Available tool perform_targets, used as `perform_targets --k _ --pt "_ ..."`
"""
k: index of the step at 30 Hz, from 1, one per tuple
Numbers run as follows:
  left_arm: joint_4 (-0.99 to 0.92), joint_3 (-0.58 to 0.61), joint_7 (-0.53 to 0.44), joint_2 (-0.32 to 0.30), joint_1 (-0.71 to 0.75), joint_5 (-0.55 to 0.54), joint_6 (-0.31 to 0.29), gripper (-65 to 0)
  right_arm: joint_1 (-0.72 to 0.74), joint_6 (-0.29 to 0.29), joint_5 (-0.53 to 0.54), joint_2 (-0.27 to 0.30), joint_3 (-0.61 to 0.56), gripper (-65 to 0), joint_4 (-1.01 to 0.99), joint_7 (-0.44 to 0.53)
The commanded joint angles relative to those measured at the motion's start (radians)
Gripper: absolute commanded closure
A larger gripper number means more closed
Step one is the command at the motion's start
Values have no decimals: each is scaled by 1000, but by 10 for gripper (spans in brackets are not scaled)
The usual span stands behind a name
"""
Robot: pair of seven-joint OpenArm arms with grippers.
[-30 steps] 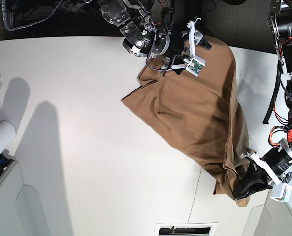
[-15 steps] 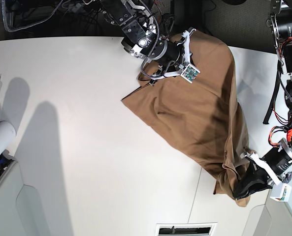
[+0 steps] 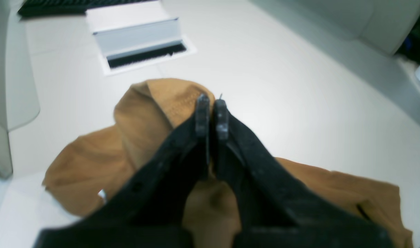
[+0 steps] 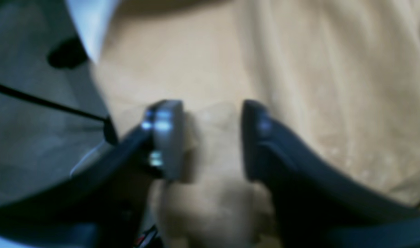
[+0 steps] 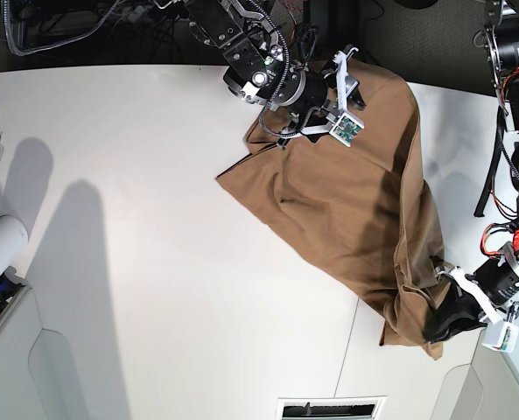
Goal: Layout the t-shirt on the table in an organized manner, then fold the t-shirt properly
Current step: 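Grasp the shirt edge with the right gripper and drag it across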
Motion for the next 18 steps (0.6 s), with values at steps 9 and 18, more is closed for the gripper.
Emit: perform_targets --k 9,18 --pt "-106 -8 -51 -60 -26 38 -5 0 42 -2 -44 5 145 -171 -87 6" --pt "-171 -25 -65 -117 -27 41 -5 0 84 -2 39 97 387 -171 -84 5"
